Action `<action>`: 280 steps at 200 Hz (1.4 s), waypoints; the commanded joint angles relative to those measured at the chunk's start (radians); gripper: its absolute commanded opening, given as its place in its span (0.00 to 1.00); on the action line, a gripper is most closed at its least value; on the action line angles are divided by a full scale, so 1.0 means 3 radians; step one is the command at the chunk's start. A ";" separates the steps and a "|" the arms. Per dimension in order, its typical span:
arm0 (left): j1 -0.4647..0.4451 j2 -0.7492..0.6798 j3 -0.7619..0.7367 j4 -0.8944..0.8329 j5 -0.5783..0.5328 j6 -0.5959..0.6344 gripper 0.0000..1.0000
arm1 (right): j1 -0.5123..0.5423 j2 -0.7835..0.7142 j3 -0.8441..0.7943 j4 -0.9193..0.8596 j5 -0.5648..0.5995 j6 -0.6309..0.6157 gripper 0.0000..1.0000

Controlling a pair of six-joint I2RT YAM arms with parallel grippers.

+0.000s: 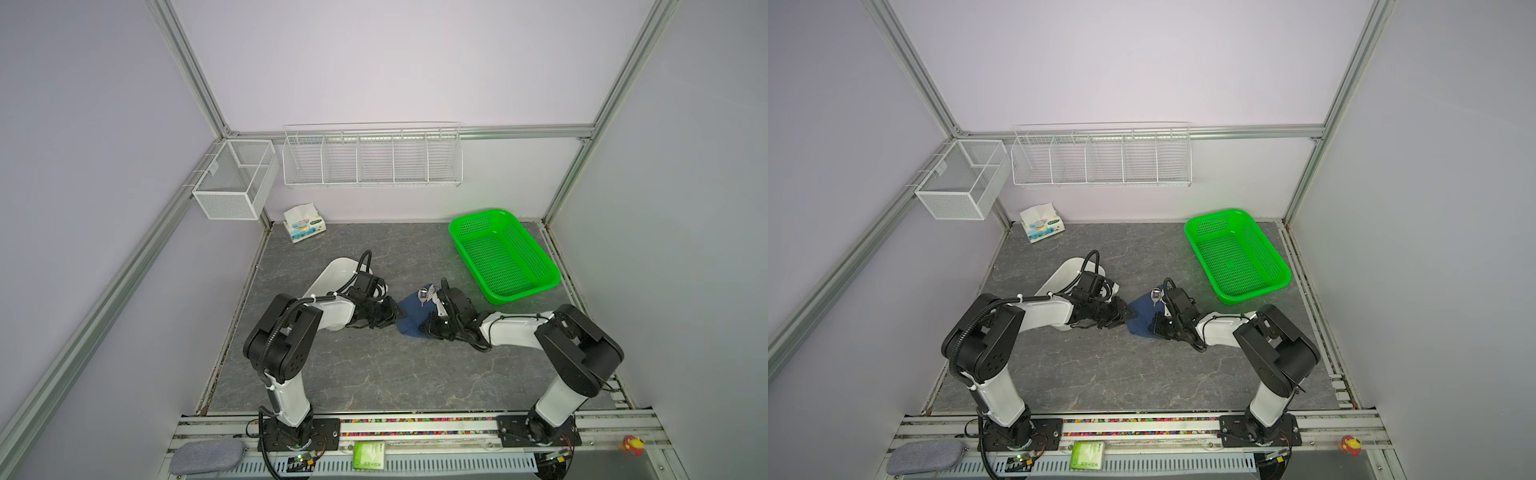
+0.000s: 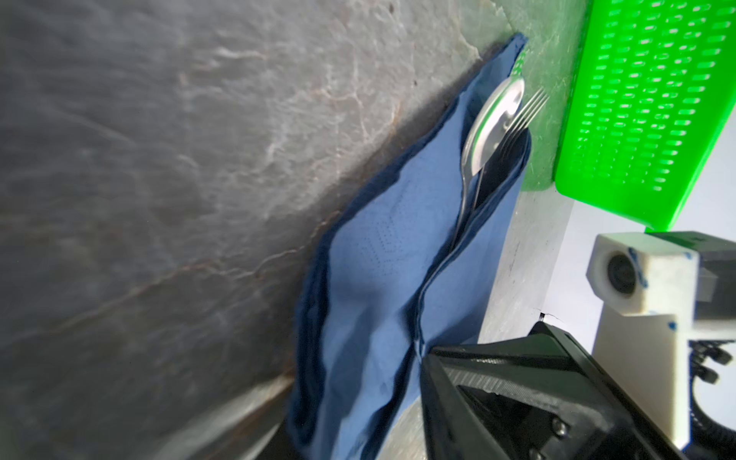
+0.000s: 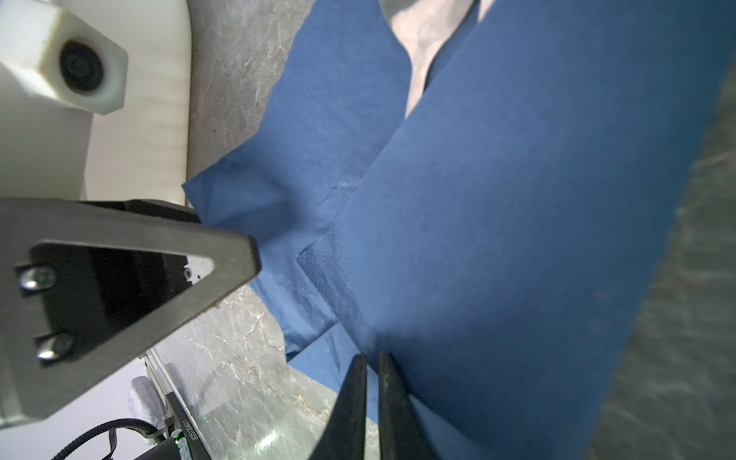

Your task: Place the utensils on the paper napkin and roll it up

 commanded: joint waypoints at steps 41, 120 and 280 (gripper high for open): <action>-0.0137 0.0073 -0.0006 0.0077 0.0023 -0.0059 0.26 | 0.0009 0.0029 0.0002 -0.0266 0.0092 0.0033 0.12; -0.0198 -0.0089 0.0219 -0.0327 -0.0173 0.0082 0.09 | 0.0011 0.0004 -0.0027 -0.0264 0.0097 0.0027 0.12; -0.0422 0.0133 0.0764 -0.0688 0.0043 -0.0200 0.09 | 0.0009 0.0005 -0.0025 -0.0232 0.0090 0.0009 0.13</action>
